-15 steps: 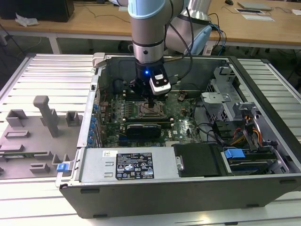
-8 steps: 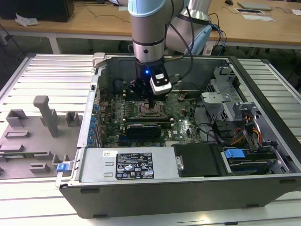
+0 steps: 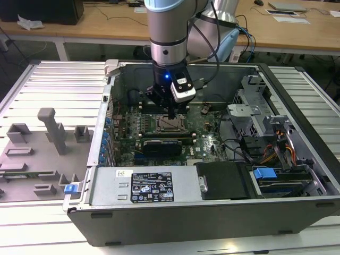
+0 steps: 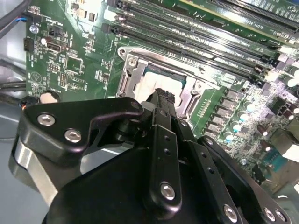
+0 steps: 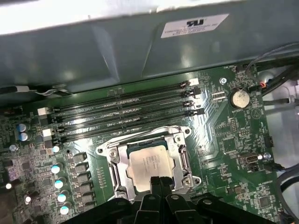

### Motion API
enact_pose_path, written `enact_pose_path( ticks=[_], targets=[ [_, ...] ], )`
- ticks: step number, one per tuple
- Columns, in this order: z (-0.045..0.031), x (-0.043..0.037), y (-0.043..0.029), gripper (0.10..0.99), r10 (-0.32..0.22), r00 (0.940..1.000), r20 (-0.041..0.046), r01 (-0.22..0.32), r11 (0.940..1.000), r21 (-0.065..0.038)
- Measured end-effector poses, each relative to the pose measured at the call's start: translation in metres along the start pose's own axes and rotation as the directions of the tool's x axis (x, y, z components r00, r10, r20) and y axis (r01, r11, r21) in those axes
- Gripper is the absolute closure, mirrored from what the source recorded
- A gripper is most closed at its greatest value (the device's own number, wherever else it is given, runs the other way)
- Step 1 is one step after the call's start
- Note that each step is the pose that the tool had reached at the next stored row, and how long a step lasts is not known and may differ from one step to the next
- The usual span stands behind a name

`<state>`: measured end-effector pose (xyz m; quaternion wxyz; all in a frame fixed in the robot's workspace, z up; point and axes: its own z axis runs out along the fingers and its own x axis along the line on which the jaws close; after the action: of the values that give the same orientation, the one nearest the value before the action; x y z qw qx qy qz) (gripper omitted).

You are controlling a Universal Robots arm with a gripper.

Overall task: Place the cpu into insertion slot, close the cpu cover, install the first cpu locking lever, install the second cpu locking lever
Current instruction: 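Install the first cpu locking lever, then install the second cpu locking lever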

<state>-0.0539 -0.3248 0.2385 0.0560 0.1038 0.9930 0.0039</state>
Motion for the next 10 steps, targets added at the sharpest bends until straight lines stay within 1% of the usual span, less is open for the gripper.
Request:
enact_pose_path(
  ticks=[10],
  targets=[
    [-0.0017, -0.0002, 0.0000, 0.980, 0.000, 1.0000, 0.0001, 0.000, 1.0000, 0.000]
  ],
)
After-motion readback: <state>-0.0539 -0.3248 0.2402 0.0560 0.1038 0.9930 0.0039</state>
